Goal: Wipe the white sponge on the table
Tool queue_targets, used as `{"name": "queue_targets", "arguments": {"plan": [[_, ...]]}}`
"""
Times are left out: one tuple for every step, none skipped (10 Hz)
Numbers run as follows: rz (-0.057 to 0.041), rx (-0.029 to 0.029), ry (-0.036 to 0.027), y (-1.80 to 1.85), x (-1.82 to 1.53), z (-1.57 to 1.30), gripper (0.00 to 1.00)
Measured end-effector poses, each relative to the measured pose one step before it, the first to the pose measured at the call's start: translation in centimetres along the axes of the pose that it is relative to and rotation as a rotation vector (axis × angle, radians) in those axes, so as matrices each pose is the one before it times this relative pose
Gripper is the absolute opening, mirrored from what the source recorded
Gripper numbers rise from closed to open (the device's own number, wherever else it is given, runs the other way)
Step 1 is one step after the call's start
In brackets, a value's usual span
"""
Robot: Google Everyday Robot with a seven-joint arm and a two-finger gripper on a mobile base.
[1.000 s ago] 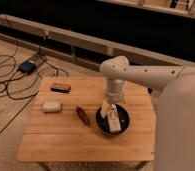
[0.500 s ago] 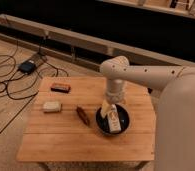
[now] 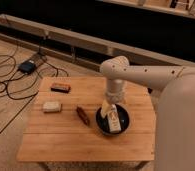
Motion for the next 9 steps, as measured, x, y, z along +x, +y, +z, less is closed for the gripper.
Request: {"name": "queue_targets", "arguments": {"plan": [[0.0, 0.00006, -0.00001, -0.002, -0.001, 0.0, 0.8], [0.00002, -0.00003, 0.00002, 0.002, 0.0, 0.002, 0.8], [-0.0011, 0.00123, -0.00039, 0.012, -0.031, -0.018, 0.8], [-0.00313, 0.00491, -0.00284, -0.016, -0.078, -0.081, 0.8], [-0.02748, 0.02495, -0.01298, 0.56, -0.804, -0.401, 0.8], [-0.05765, 0.03576, -0.03531, 1.714, -1.929, -0.781, 0.8], [-0.03336, 0.02021, -0.01788, 0.958, -1.026, -0.448, 0.8], [-0.05501, 0.0365, -0.03301, 1.41, -1.76, -0.736, 0.8], [-0.04421, 0.02194, -0.02208, 1.344, -1.418, -0.507, 0.8]]}}
